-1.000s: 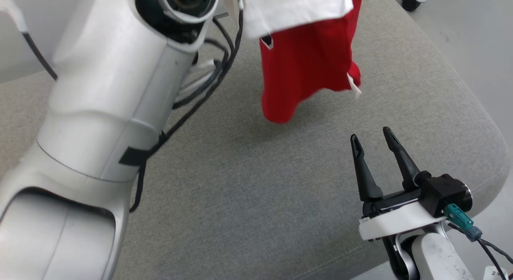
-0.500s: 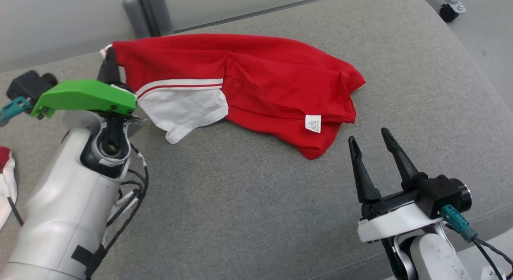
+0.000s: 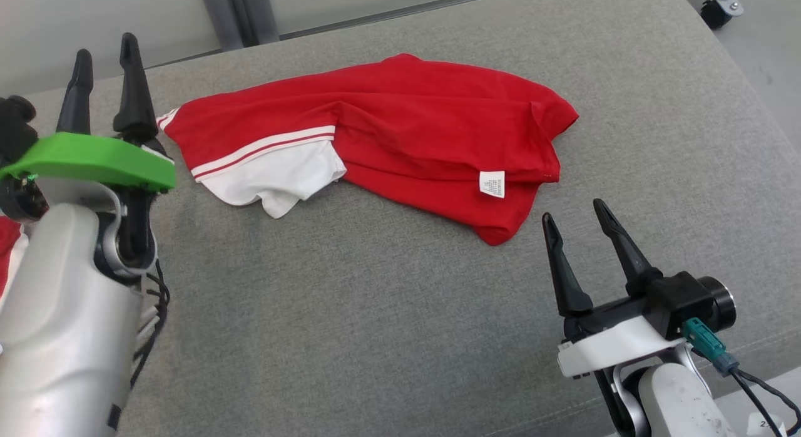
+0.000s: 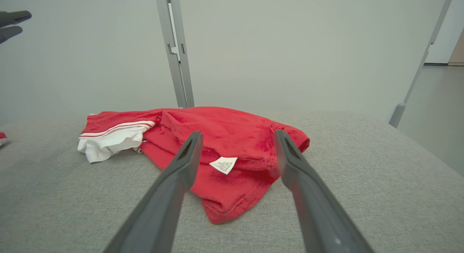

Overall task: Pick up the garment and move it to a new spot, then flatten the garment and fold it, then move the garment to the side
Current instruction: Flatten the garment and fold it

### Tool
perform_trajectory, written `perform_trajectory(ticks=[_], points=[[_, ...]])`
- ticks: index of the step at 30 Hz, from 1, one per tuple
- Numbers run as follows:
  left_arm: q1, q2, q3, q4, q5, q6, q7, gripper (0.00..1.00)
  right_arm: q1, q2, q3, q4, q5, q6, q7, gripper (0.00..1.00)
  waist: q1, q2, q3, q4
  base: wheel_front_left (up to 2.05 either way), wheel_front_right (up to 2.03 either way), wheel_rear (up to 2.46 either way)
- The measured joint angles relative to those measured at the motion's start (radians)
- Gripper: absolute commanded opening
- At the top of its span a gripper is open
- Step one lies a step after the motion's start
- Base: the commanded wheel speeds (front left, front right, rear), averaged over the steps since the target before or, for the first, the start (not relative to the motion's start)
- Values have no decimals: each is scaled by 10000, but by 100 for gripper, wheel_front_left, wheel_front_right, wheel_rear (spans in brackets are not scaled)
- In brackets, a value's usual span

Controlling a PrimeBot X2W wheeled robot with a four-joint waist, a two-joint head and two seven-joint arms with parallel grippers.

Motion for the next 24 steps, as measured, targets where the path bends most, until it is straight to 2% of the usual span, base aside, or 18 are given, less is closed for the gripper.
perform_trajectory(ticks=[2, 6, 10, 14, 17, 20, 24], points=[[1048, -495, 924, -1325, 1638, 138, 0, 100, 101, -2, -17, 13, -82, 0, 0, 100, 0, 0, -79, 114, 0, 0, 0], [3574, -1714, 2190, -3565, 4009, 174, 0, 100, 289, -4, -38, 6, -178, 0, 0, 100, 0, 0, -284, 395, 0, 0, 0], [5567, -2566, 2899, -4834, 5344, -113, 2, 100, 458, -2, 63, 36, -270, 0, 0, 100, 0, 0, -486, 784, 0, 0, 0], [6794, -2725, 3041, -5655, 5952, -196, 0, 100, 564, 2, 92, 17, -364, 0, 0, 100, 0, 0, -694, 1174, 0, 0, 0], [7559, -2723, 2615, -6048, 5726, 92, 0, 100, 679, 2, 94, 17, -445, 0, 0, 100, 0, 1, -929, 1424, 0, 0, 0], [8171, -2746, 2174, -6274, 6071, 380, 0, 100, 837, 0, 40, 17, -464, 0, 0, 100, 0, 1, -1235, 1613, 0, 0, 0], [8864, -2746, 2017, -6472, 6291, 1003, 0, 100, 1039, 2, 25, -33, -493, 0, 0, 100, 0, 1, -1664, 1819, 0, 0, 0]])
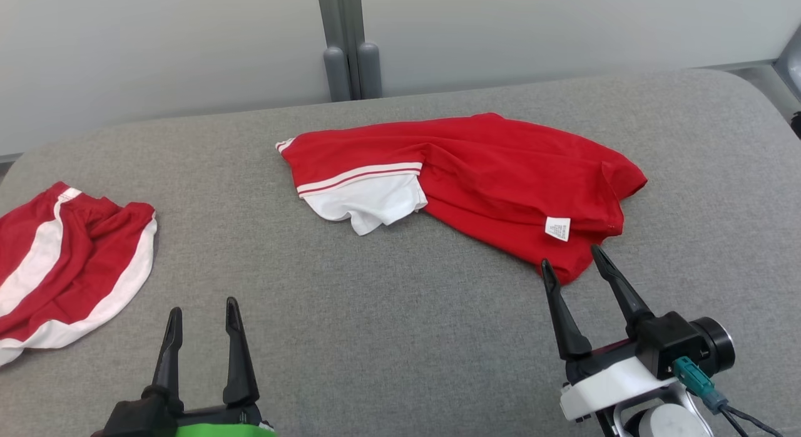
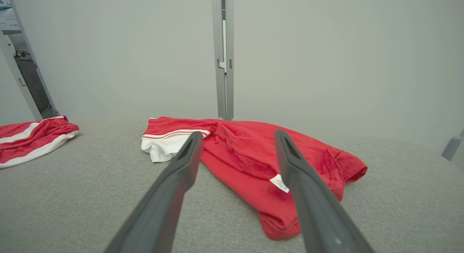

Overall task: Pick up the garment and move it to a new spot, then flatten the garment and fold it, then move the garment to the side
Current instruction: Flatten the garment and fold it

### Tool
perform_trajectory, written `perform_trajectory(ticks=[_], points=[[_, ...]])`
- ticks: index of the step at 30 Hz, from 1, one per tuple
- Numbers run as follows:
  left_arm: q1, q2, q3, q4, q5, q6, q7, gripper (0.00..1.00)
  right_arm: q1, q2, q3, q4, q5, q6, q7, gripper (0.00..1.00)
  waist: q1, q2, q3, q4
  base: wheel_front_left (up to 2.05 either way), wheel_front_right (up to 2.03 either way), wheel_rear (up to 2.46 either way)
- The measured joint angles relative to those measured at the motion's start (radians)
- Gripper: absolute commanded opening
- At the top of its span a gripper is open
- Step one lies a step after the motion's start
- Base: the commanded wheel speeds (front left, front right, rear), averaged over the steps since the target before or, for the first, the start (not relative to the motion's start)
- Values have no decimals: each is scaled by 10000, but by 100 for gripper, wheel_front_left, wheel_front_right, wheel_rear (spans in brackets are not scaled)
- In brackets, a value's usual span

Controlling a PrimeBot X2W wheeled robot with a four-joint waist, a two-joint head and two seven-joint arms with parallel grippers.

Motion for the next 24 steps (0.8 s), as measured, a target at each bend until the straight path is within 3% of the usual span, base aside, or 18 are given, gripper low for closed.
perform_trajectory(ticks=[4, 9, 19, 24], points=[[419, 0, -90, -125, 418, 395, 0, 100, 318, 0, -88, 10, -10, 0, 0, 100, 0, 0, -362, 152, 0, 0, 0], [669, 0, -186, -163, 936, 476, 0, 100, 718, -2, -362, 73, 56, 0, 0, 100, 0, 0, -669, 286, 0, 0, 0], [900, 0, -571, 140, 1260, 288, 0, 100, 932, -2, -454, 144, 54, 0, 0, 100, 0, 0, -804, 265, 0, 0, 0], [432, -6, -1039, 1250, 1302, -328, 2, 100, 904, -6, -280, 153, 54, 0, 0, 100, 0, 0, -719, 249, 0, 0, 0]])
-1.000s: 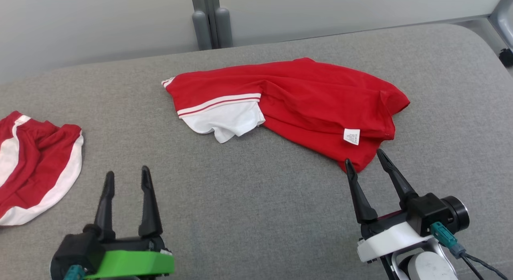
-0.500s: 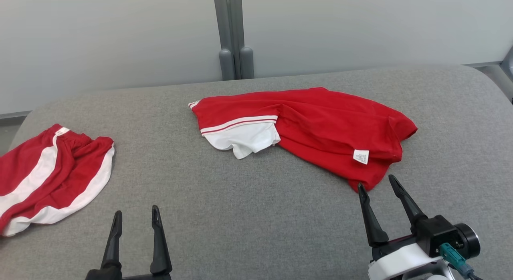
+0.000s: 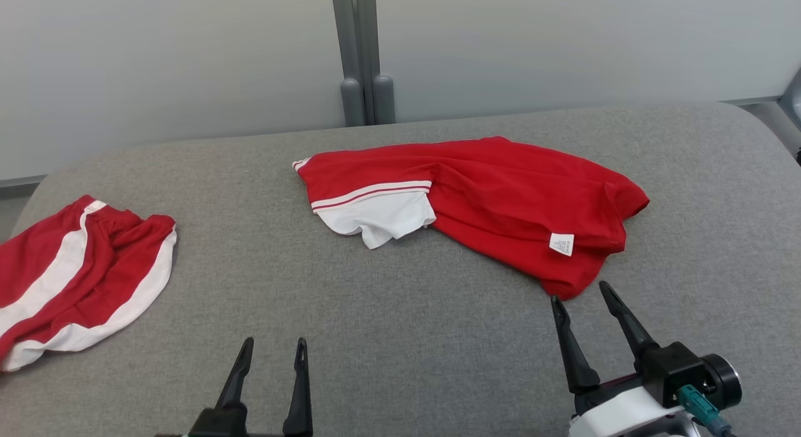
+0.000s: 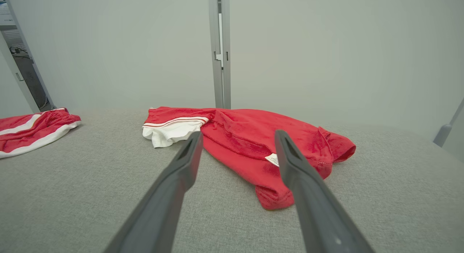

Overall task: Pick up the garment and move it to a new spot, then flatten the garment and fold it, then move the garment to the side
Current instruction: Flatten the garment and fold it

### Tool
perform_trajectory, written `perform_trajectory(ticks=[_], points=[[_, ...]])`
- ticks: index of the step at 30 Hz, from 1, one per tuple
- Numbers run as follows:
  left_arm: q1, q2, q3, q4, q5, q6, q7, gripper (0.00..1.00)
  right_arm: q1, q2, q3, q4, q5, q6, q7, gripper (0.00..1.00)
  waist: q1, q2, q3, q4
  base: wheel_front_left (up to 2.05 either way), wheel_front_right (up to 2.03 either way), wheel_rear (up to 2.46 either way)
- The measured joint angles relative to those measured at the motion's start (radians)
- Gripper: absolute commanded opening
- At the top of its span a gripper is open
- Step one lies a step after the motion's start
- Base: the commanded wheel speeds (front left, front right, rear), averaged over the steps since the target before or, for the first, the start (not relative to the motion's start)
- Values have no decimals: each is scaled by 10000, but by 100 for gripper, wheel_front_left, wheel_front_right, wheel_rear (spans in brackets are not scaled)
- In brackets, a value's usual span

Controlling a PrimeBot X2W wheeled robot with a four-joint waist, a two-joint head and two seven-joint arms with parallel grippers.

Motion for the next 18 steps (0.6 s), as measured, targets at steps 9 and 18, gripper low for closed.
perform_trajectory(ticks=[9, 18], points=[[-3269, -2, -447, 3475, -100, -961, -2, 100, -715, -107, 401, -98, -63, 0, 0, 100, 0, 0, 748, -392, 0, 0, 0], [-6631, -10, -587, 6782, -403, -1406, -4, 100, -1701, -98, 447, -265, -15, 0, 0, 100, 0, 0, 2176, -935, 0, 0, 0]])
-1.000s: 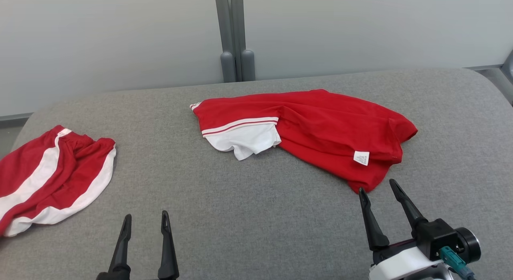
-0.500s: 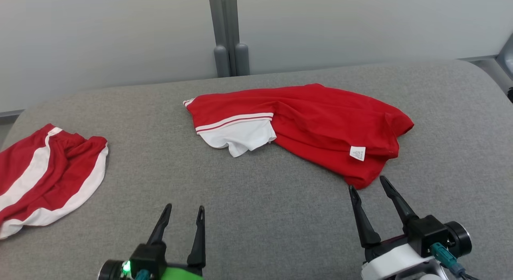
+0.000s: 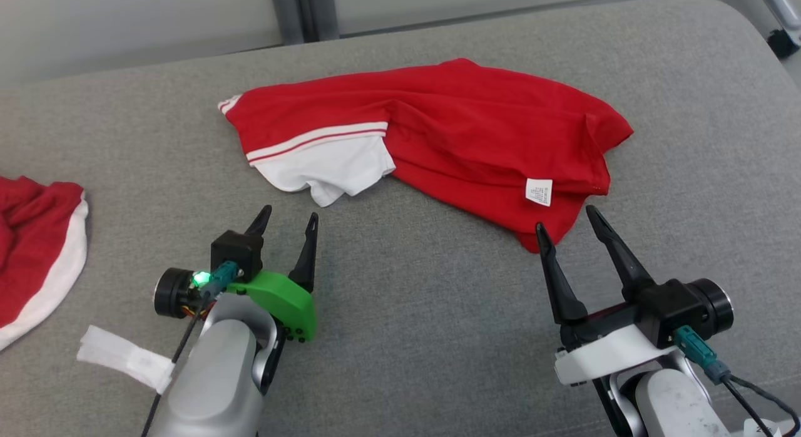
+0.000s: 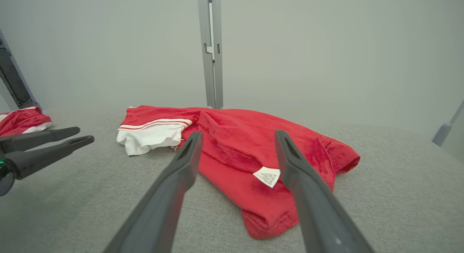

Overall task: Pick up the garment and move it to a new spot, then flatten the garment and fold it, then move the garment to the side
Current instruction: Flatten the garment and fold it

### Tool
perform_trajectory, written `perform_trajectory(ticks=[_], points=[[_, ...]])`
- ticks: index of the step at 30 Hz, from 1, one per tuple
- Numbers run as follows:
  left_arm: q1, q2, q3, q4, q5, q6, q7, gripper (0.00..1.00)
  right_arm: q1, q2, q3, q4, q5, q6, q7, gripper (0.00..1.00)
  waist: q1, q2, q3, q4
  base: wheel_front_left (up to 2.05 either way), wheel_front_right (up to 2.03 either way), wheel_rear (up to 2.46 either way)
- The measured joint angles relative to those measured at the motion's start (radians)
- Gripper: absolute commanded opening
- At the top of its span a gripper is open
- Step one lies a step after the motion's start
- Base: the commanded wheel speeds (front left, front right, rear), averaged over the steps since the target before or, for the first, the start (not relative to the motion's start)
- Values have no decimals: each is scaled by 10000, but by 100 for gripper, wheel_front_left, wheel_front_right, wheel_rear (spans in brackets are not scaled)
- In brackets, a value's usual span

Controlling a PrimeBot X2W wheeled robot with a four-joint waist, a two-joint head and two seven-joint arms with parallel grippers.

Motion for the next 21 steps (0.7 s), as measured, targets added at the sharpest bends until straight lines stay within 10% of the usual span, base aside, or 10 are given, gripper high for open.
perform_trajectory(ticks=[11, 17, 21], points=[[-1565, -4, 123, 1898, -330, -171, 2, 100, -351, 61, -161, -71, 33, 0, 0, 100, 0, 0, 1201, -985, 0, 0, 0], [-1744, -2, 439, 1825, -341, -146, -4, 0, -387, 75, -173, -75, 35, 0, 0, 100, 0, 0, 1473, -1232, 0, 0, 0], [-1694, -8, 604, 1756, -443, -169, -4, 0, -396, 81, -232, -90, 33, 0, 0, 100, 0, 0, 1479, -1139, 0, 0, 0]])
